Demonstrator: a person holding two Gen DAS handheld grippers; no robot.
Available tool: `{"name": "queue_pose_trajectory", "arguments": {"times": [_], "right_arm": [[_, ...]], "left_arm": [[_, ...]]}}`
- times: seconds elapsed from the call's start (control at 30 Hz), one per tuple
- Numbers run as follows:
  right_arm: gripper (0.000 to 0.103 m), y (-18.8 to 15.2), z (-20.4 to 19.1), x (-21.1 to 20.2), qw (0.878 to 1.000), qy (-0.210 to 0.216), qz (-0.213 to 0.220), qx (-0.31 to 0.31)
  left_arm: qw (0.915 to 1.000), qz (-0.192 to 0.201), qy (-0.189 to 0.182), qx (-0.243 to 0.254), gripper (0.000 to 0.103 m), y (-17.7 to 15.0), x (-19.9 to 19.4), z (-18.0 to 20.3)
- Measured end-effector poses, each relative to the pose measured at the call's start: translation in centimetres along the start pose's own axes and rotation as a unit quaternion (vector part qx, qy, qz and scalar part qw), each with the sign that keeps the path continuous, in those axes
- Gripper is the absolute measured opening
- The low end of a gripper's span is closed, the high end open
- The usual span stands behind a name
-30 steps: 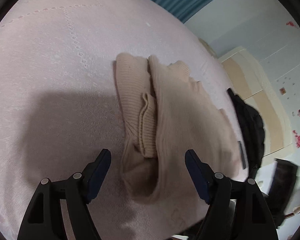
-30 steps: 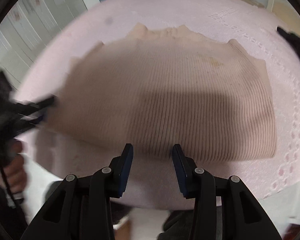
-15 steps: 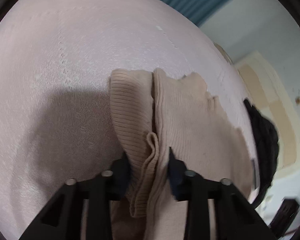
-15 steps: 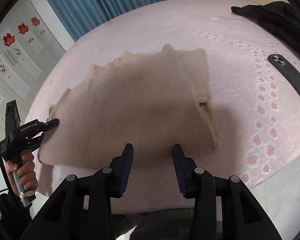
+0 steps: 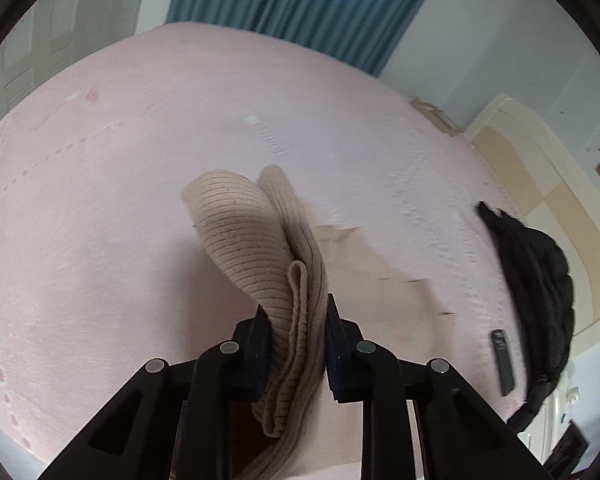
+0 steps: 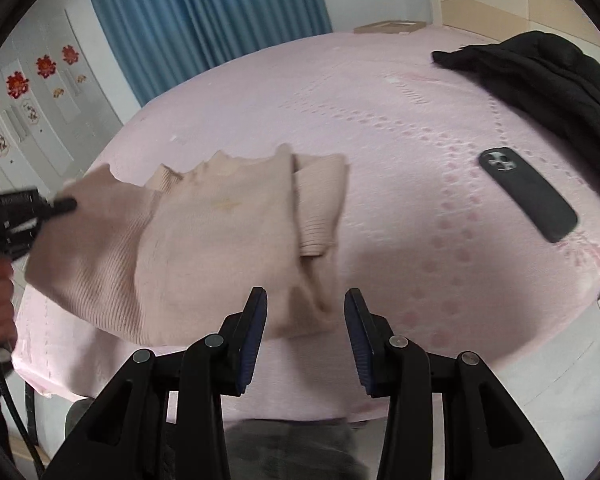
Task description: Fold small clothes
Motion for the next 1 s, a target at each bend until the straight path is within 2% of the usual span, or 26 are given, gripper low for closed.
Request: {"name": "queue_pose_trajectory", "arguments": {"times": [0.17, 0.33, 0.43, 0.53, 0.63, 0.73, 0.77, 0.8, 0.87, 1.0], "right_arm": [[0.041, 0.6, 4.4, -2.2, 1.0, -0.021, 0.01, 0.018], [0.041, 0.3, 9.4, -4.2, 0.998, -0.049, 0.015, 0.042], [0.041, -0.2, 11.4, -4.7, 0.997, -0.058, 0.009, 0.05], [0.041, -0.7, 12.0, -5.4, 0.997, -0.058, 0.009, 0.051], [0.041, -0.4, 10.8, -5.1, 0.998, -0.041, 0.005, 0.041], [0.043, 0.7, 8.1, -4.2, 1.0, 0.012, 0.004, 0.029], [0.045, 1.0, 7.3, -4.0, 0.999, 0.026, 0.004, 0.029], [0.046, 1.5, 6.3, -3.8, 0.999, 0.046, 0.005, 0.03], [0.055, 2.7, 3.9, -3.2, 0.996, 0.086, 0.006, 0.036], [0.058, 4.3, -0.5, -2.2, 0.988, 0.147, 0.007, 0.046]], "left_arm": [[0.9994, -0.014, 0.014, 0.029, 0.021, -0.9, 2.7, 6.9], [0.9977, -0.057, -0.011, 0.036, 0.021, -5.1, 7.3, 12.4], [0.9937, -0.09, -0.032, 0.059, 0.021, -7.7, 9.6, 14.8], [0.9886, -0.126, -0.055, 0.06, 0.028, -9.2, 10.6, 15.8], [0.9867, -0.131, -0.085, 0.045, 0.033, -8.9, 9.8, 15.3], [0.9913, -0.094, -0.068, 0.062, 0.047, -6.8, 7.6, 13.6], [0.9927, -0.08, -0.061, 0.067, 0.056, -6.1, 6.8, 12.7], [0.9936, -0.071, -0.057, 0.067, 0.061, -5.7, 5.8, 11.6], [0.9948, -0.06, -0.052, 0.063, 0.061, -4.7, 4.5, 9.5], [0.9963, -0.056, -0.03, 0.058, 0.061, -4.5, 2.3, 4.6]]}}
Point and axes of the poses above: each gripper's, at about its wrist camera, not at the fingertips, and x roughly the way its jaws point, z to its right, y to its top, the point moved 8 cm from there along x, roughly the way its jaws point, and after that the axes turned 10 degrees about -y, right-handed, at the moved point
